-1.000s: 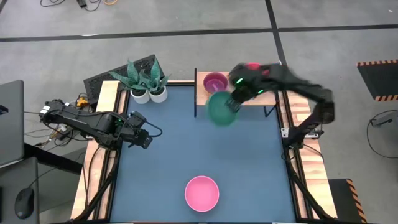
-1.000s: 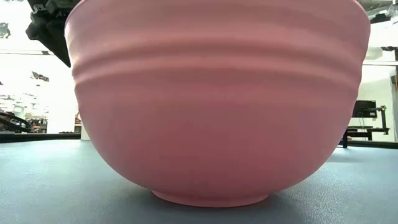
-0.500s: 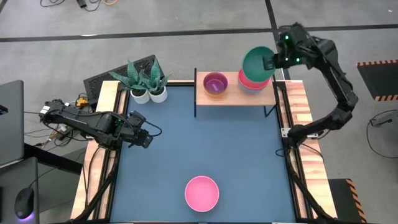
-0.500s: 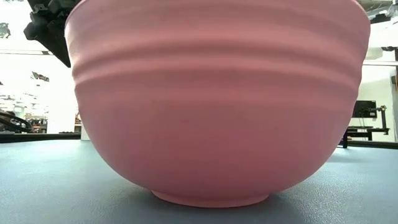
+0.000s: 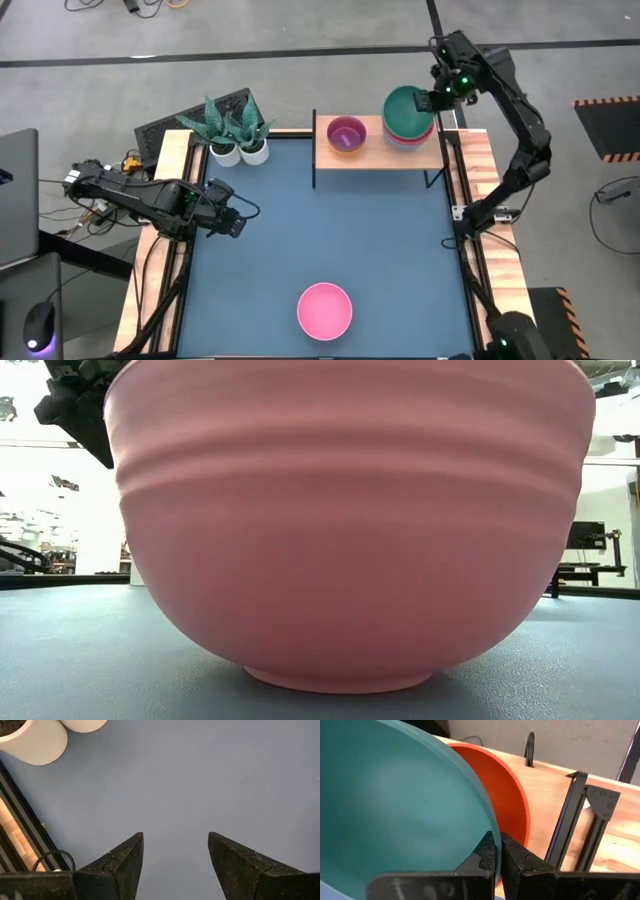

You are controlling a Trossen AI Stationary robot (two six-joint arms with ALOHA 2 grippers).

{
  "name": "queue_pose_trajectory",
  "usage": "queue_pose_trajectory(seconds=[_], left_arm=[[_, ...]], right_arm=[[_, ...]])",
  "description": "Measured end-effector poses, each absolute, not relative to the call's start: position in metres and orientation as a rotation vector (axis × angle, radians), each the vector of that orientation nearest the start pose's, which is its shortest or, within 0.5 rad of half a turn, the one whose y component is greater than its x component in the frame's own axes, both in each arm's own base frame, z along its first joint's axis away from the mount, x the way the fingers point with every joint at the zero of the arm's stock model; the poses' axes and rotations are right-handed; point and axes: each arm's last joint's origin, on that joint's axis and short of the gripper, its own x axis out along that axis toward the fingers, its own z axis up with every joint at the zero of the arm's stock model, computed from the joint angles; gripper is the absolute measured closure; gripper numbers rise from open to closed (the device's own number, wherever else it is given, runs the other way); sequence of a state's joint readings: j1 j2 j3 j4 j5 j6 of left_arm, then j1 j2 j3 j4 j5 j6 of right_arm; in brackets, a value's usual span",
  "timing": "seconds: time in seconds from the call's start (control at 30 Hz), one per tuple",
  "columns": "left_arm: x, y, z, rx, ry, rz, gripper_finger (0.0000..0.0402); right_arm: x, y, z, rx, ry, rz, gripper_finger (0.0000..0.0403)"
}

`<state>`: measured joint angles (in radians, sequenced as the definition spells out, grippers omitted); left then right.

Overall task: Place and stack bowls onto a shelf
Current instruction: Stack the green bowl on top of the pink bowl on the shelf, then stack the pink bowl on top of the green bowl on the shelf

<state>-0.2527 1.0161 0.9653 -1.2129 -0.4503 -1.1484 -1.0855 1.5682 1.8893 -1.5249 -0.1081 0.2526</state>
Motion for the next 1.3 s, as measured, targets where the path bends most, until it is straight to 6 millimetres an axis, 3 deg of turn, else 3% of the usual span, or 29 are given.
queue_pose_trajectory(seconds=[0.33,0.57,0.73,0.97,1.07,1.3], left_arm=[[0.155,-0.027,0.286,-0.572,0.91,0.794,0.0193],[0.155,-0.027,0.286,-0.563,0.909,0.795,0.0193],[0.155,-0.027,0.286,-0.552,0.912,0.79,0.0193],[0.155,-0.027,0.286,-0.543,0.913,0.788,0.0193],[0.155,-0.027,0.286,-0.541,0.911,0.789,0.0193],[0.155,-0.027,0.286,-0.548,0.908,0.793,0.0193]], right_arm=[[0.12,-0.255,0.395,0.976,1.021,-1.006,0.0366],[0.119,-0.256,0.394,0.933,1.046,-0.975,0.0351],[0.119,-0.257,0.394,0.926,1.049,-0.97,0.0323],[0.119,-0.259,0.395,0.886,1.028,-0.963,0.0253],[0.116,-0.261,0.401,0.874,0.976,-0.991,0.0227],[0.107,-0.249,0.444,0.792,0.732,-1.073,0.021]])
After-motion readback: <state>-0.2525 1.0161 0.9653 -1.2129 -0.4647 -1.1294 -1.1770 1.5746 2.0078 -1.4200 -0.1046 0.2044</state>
